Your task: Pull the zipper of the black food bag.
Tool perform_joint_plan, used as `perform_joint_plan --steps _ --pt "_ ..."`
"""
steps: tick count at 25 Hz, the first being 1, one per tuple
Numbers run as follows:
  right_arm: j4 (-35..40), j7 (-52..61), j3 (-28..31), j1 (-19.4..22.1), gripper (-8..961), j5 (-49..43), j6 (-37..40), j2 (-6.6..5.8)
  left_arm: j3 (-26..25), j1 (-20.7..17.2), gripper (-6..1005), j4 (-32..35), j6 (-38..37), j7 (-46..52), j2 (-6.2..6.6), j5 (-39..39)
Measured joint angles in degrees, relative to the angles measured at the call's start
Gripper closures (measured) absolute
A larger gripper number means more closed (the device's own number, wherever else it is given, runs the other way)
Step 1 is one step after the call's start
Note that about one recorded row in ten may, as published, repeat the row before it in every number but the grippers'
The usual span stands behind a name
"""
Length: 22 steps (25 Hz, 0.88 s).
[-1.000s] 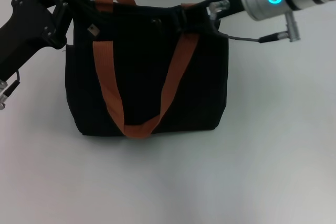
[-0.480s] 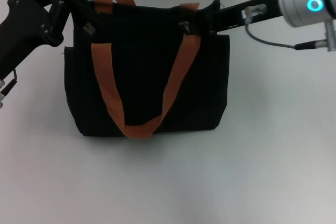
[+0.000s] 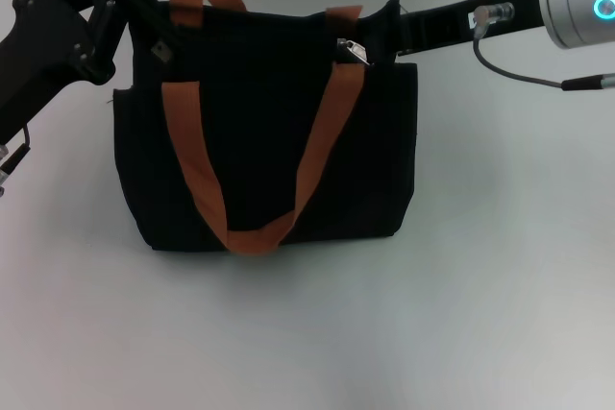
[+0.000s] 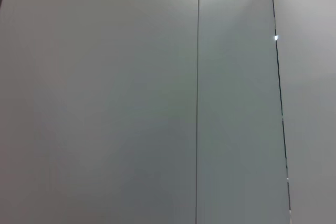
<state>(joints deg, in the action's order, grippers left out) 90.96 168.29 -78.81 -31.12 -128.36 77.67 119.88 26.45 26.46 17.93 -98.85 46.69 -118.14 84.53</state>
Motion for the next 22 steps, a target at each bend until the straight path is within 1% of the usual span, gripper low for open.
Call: perform_joint_plan --steps 3,6,9,10,11,12,16,20,22 --pt "-0.9 -2.6 1.4 0.7 958 3.1 -0.7 0.0 0.0 0.0 899 0.0 0.0 0.0 -0.02 0.0" --pt "-2.8 -7.7 3.4 2.5 958 8.7 -2.3 -0.01 0.0 0.0 895 0.0 0.4 0.1 -0.03 0.0" --pt "-5.1 -13.9 5.7 4.4 879 15.5 -3.4 -0.13 0.0 0.0 890 0.0 0.6 0.1 -0.04 0.0" --pt "-6.9 -19.2 7.7 5.5 853 20.3 -3.5 -0.31 0.0 0.0 889 -0.1 0.7 0.1 -0.05 0.0" --pt "-6.9 -19.2 7.7 5.5 826 20.3 -3.5 -0.31 0.0 0.0 887 -0.1 0.7 0.1 -0.05 0.0" --pt "-7.8 -21.9 8.5 5.9 800 22.2 -3.5 -0.39 0.1 0.0 886 -0.1 0.8 0.1 -0.06 0.0" --pt "-13.7 -34.2 10.9 7.0 645 28.4 -3.1 -0.55 0.2 0.0 880 -0.2 1.4 0.5 -0.09 0.0" --pt "-21.3 -47.7 13.8 7.1 516 35.9 0.7 -0.65 0.1 -0.2 874 -0.3 1.5 1.5 -0.17 0.0" --pt "-24.8 -54.6 15.9 7.1 456 39.7 4.3 -0.68 0.0 -0.5 871 -0.2 1.5 2.5 -0.15 0.0"
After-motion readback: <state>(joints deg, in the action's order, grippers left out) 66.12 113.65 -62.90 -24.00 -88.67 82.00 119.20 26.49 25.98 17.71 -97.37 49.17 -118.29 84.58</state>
